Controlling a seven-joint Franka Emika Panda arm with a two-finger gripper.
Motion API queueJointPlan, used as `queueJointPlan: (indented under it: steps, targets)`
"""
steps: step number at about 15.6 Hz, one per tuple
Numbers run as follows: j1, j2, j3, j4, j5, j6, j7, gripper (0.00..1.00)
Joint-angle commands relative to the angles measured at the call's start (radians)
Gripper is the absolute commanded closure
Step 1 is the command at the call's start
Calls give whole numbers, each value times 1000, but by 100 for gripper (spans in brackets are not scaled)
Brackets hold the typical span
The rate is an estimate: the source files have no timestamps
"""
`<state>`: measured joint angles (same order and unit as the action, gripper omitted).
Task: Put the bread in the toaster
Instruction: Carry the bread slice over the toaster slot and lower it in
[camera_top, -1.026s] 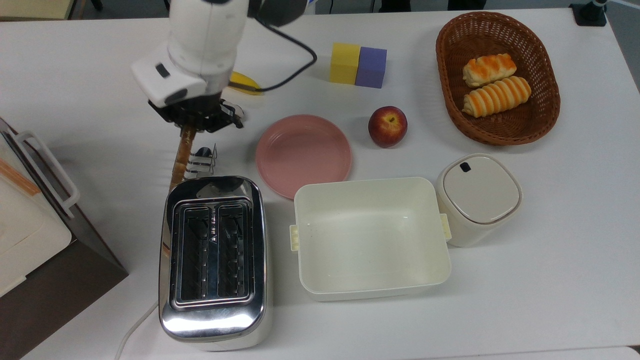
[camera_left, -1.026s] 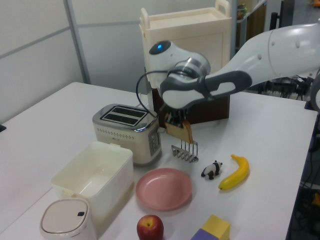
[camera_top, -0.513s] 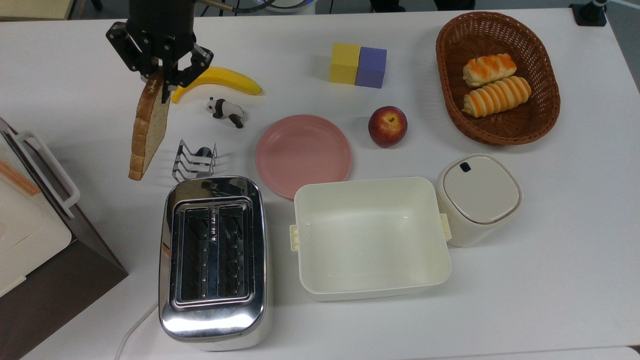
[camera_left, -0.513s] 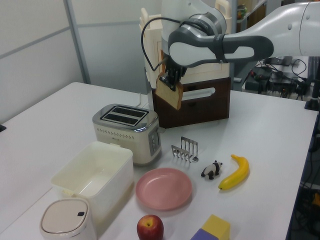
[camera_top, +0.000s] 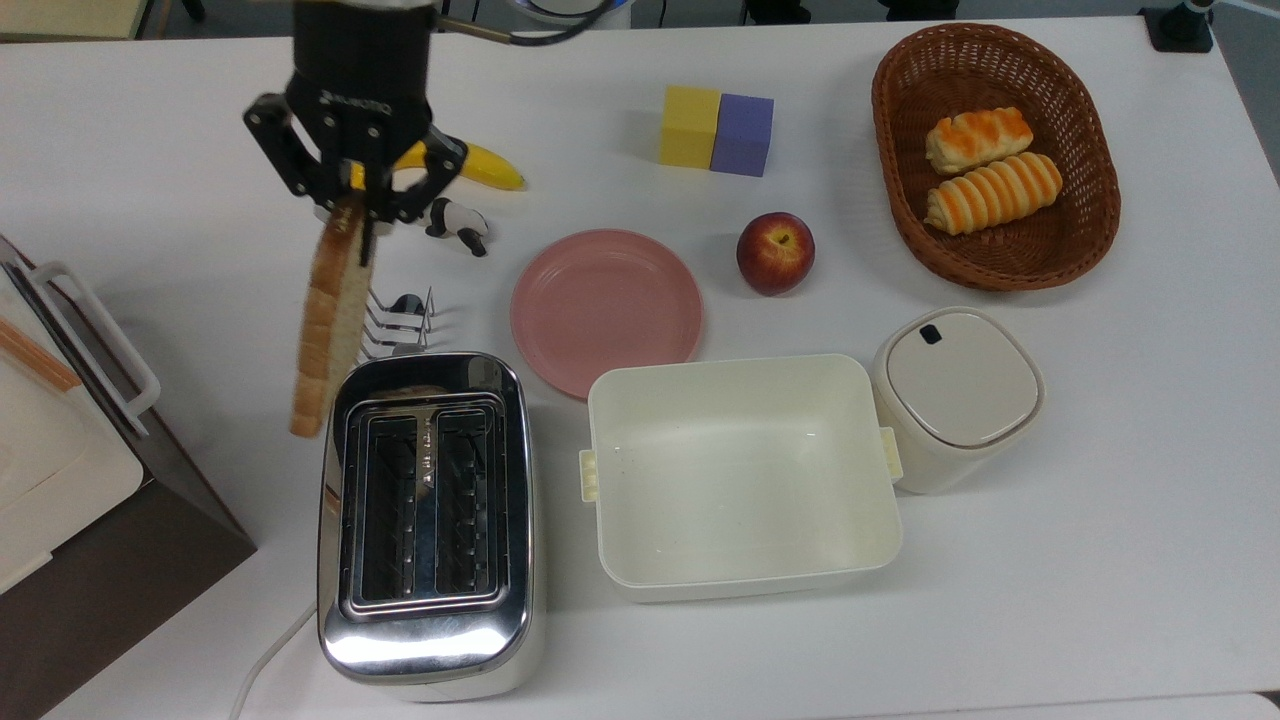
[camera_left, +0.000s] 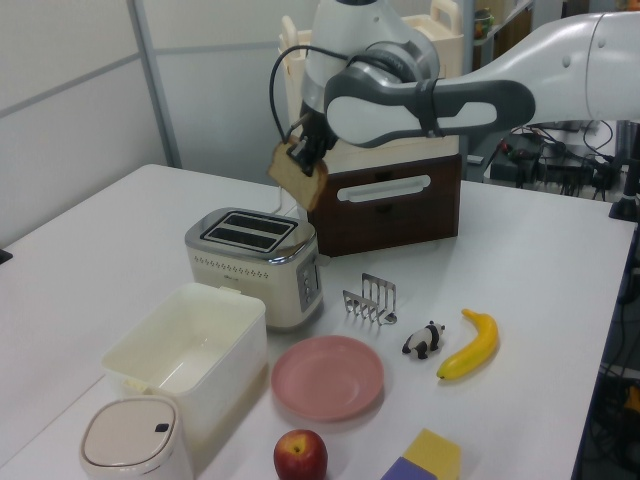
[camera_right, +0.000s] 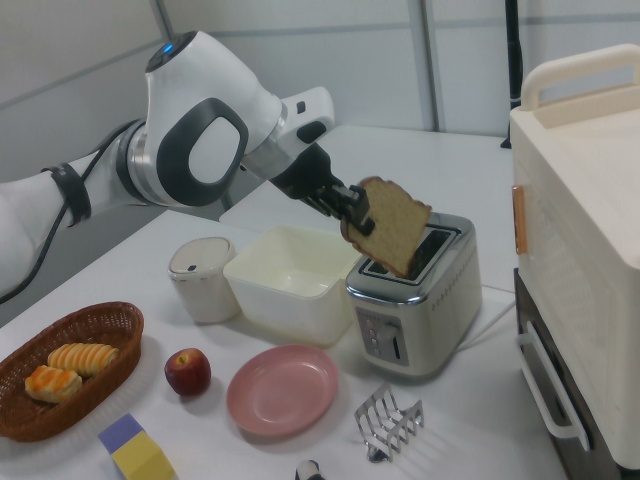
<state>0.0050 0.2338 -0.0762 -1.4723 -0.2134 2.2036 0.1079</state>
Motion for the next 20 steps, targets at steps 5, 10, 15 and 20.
queueJointPlan:
  steps: [5,10,15,20]
  targets:
    - [4,45,88,1,5,77,18,100]
    - [4,64,93,3,2,117,15,100]
    - [-8,93,93,-3,-4,136,7,100]
    - [-17,104,92,-8,-7,136,6,100]
